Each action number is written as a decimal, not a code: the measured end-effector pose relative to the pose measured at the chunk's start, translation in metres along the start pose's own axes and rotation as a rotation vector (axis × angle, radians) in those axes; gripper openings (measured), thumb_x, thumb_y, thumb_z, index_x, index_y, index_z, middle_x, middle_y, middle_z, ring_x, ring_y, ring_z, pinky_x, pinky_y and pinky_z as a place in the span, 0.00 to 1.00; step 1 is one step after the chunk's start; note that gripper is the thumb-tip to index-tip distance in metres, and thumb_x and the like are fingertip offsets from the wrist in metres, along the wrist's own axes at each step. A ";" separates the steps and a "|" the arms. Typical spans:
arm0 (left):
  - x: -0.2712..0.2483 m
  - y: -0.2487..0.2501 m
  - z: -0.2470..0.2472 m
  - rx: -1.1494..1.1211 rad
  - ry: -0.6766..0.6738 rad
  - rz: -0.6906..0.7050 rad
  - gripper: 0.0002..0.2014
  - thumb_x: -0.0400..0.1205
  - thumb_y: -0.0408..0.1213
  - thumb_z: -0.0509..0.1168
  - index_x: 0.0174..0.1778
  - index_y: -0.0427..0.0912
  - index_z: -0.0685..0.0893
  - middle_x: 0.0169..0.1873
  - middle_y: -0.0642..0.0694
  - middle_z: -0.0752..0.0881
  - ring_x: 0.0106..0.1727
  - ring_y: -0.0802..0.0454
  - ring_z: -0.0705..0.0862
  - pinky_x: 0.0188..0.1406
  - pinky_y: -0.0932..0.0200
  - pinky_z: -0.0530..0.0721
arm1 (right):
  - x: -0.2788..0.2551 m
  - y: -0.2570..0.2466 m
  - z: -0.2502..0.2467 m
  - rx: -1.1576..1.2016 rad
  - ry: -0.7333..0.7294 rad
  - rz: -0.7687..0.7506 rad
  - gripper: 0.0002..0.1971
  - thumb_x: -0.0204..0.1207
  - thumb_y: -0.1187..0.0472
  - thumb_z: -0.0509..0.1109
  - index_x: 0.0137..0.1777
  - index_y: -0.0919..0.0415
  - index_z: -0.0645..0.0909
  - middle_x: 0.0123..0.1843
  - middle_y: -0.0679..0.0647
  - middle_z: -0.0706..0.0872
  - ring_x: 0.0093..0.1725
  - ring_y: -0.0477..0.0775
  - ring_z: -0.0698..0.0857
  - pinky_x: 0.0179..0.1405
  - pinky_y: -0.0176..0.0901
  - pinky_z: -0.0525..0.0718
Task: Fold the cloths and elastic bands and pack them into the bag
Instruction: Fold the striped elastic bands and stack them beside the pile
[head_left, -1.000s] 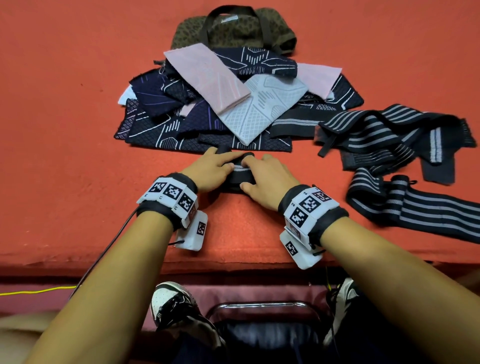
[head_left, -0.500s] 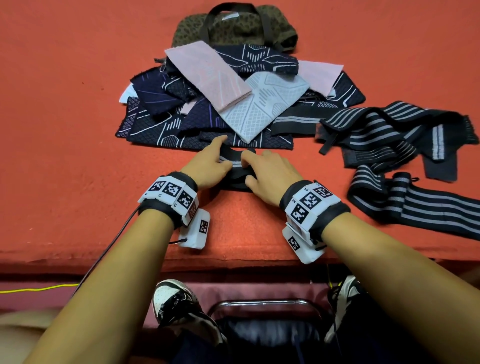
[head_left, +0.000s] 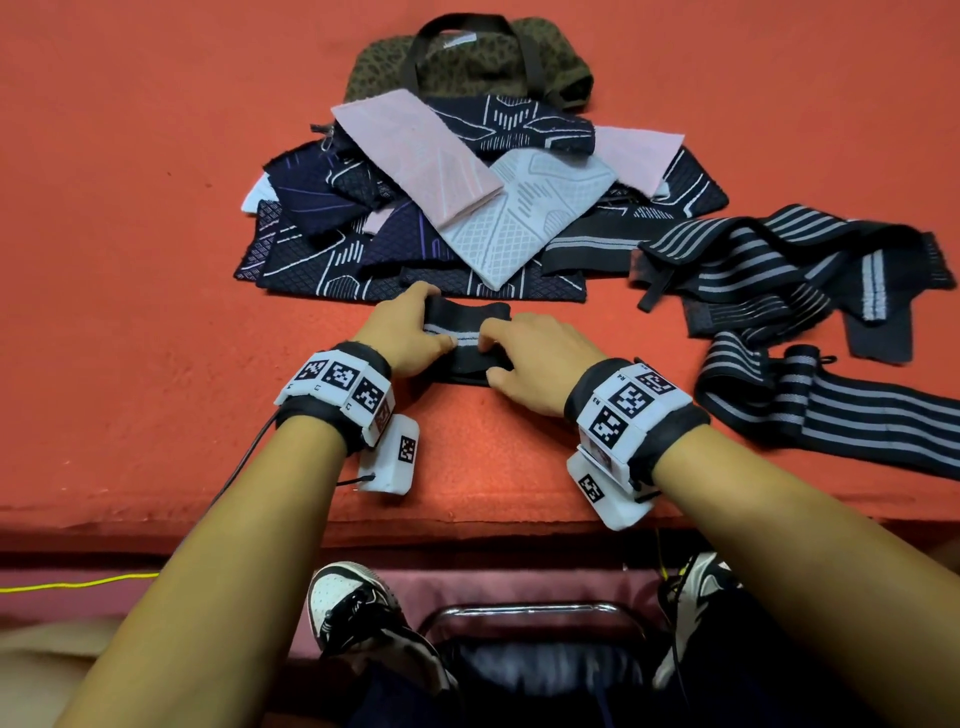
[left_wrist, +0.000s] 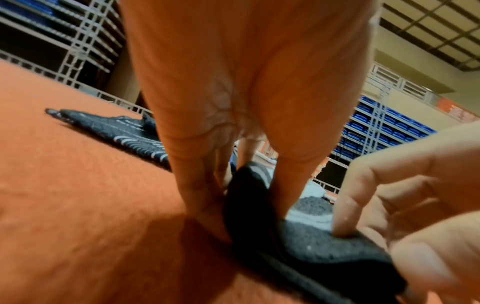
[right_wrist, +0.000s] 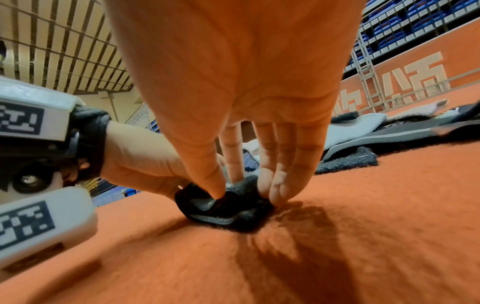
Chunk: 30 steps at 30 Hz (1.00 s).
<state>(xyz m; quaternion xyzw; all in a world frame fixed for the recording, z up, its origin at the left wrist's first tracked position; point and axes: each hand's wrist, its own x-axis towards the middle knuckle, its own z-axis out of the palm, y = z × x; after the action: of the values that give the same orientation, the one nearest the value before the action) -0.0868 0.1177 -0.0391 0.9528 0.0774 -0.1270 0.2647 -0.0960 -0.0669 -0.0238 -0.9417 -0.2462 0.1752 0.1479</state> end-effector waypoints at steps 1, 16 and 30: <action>0.000 -0.002 -0.003 0.009 0.014 -0.005 0.29 0.79 0.40 0.72 0.76 0.45 0.71 0.66 0.40 0.83 0.65 0.43 0.81 0.58 0.60 0.74 | 0.000 -0.001 0.001 0.004 -0.008 -0.008 0.19 0.77 0.54 0.66 0.68 0.46 0.76 0.60 0.55 0.80 0.58 0.63 0.82 0.50 0.50 0.78; 0.005 -0.065 -0.043 0.062 0.350 -0.403 0.30 0.77 0.38 0.71 0.74 0.39 0.69 0.69 0.30 0.75 0.69 0.29 0.75 0.67 0.40 0.76 | 0.002 0.000 0.008 -0.101 -0.082 0.058 0.26 0.80 0.53 0.67 0.78 0.55 0.70 0.72 0.57 0.73 0.71 0.60 0.71 0.67 0.60 0.78; 0.005 -0.043 -0.021 0.223 0.197 -0.215 0.23 0.75 0.47 0.73 0.59 0.40 0.74 0.63 0.34 0.74 0.65 0.32 0.74 0.66 0.40 0.76 | 0.004 0.000 0.011 -0.131 -0.066 0.072 0.22 0.79 0.52 0.67 0.72 0.56 0.76 0.70 0.55 0.72 0.69 0.60 0.71 0.62 0.56 0.80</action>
<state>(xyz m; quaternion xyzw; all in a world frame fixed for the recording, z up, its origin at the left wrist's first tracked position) -0.0868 0.1653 -0.0437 0.9703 0.1898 -0.0683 0.1333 -0.0972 -0.0625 -0.0344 -0.9514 -0.2276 0.1949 0.0715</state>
